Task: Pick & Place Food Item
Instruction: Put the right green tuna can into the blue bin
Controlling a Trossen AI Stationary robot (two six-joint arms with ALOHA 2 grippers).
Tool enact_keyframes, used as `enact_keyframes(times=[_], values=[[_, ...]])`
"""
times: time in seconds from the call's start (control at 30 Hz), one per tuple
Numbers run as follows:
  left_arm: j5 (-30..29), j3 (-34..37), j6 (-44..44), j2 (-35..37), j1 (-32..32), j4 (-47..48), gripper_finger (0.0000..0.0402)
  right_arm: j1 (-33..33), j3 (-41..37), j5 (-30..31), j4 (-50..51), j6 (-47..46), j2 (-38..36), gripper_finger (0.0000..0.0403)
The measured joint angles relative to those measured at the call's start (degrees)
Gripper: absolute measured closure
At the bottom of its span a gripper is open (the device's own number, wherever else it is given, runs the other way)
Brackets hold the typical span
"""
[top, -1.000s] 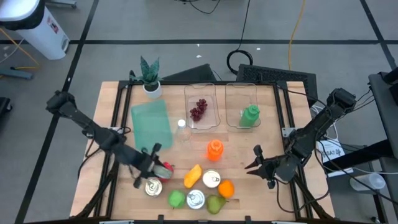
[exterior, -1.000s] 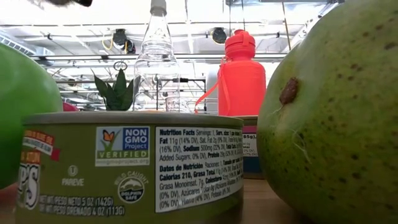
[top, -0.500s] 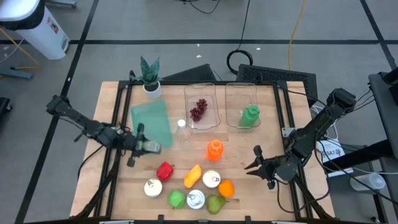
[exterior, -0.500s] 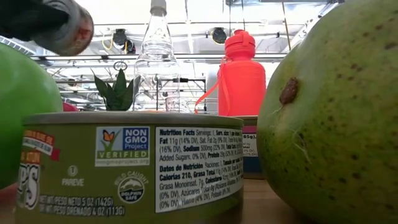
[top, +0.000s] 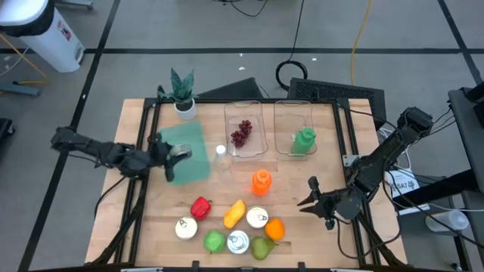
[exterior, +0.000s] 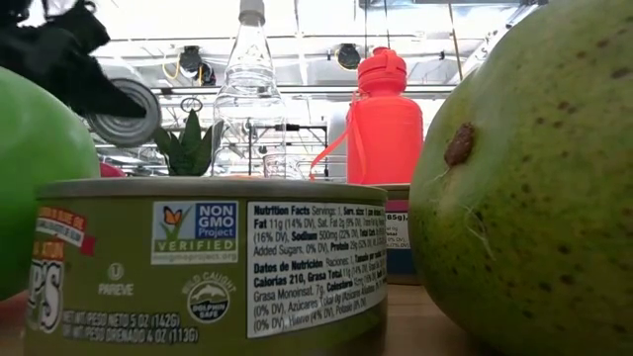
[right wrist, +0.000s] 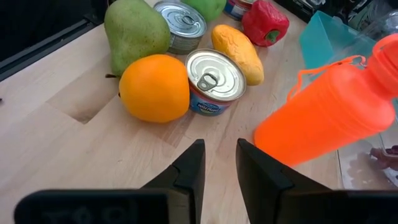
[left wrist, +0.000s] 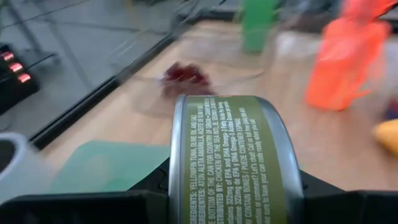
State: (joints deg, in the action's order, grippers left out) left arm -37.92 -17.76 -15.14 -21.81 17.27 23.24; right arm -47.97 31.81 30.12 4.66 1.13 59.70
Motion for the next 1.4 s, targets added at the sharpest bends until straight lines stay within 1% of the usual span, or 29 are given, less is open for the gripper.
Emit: enact_keyframes(times=[0.13, 0.27, 0.33, 0.47, 0.57, 0.67, 0.73, 0.9, 1.07, 1.17, 1.3, 1.33, 1.4], values=[[2.84, -1.49, 0.2, -6.38, -6.96, -0.15, 0.0273, 0.0, 0.0, 0.03, -0.04, -0.03, 0.0, 0.0326], [4.9, -4.75, 0.49, -15.41, -12.6, 2.02, 0.0273, 0.0, 0.0, 0.05, 0.0, -0.2, -0.02, 0.0327], [5.32, -7.01, 1.16, -19.8, -14.18, 3.92, 0.0273, 0.0, 0.0, 0.01, 0.08, -0.2, -0.02, 0.0328], [8.2, -12.42, 2.27, -27.21, -16.42, 8.11, 0.0273, 0.0, -0.25, -0.06, -0.36, -0.22, -0.02, 0.0328], [8.45, -15.25, 2.43, -32.41, -17.69, 12.02, 0.0273, 0.0, -1.76, 0.0, -1.13, -0.22, -0.02, 0.0328], [8.29, -17.28, 2.92, -36.11, -19.09, 14.69, 0.0273, 0.0, -4.09, 0.03, -4.26, -0.1, -0.02, 0.0328], [7.46, -17.59, 3.87, -38.14, -20.17, 16.62, 0.0273, 0.0, -5.49, 0.05, -6.67, 0.41, -0.02, 0.0328], [4.92, -17.62, 7.21, -41.9, -21.24, 16.45, 0.0273, 0.0, -7.33, 0.07, -11.79, 4.13, -0.02, 0.0328], [2.24, -17.62, 7.96, -45.44, -22.38, 16.56, 0.0273, 0.02, -7.34, 0.07, -13.77, 5.96, -0.02, 0.0328], [0.77, -17.62, 7.46, -48.89, -23.37, 16.9, 0.0273, 0.02, -7.34, 0.07, -13.83, 6.02, -0.02, 0.0328], [-2.72, -17.62, 6.49, -53.91, -23.55, 16.78, 0.0273, 0.02, -7.34, -0.24, -13.81, 4.44, -0.02, 0.0328], [-2.91, -17.62, 6.44, -54.95, -23.67, 16.75, 0.0273, 0.02, -7.34, -0.49, -13.81, 3.84, -0.02, 0.0328], [-3.06, -17.62, 6.35, -57.0, -23.78, 16.75, 0.0273, 0.36, -7.34, -3.61, -13.89, 3.04, -0.02, 0.0328]])
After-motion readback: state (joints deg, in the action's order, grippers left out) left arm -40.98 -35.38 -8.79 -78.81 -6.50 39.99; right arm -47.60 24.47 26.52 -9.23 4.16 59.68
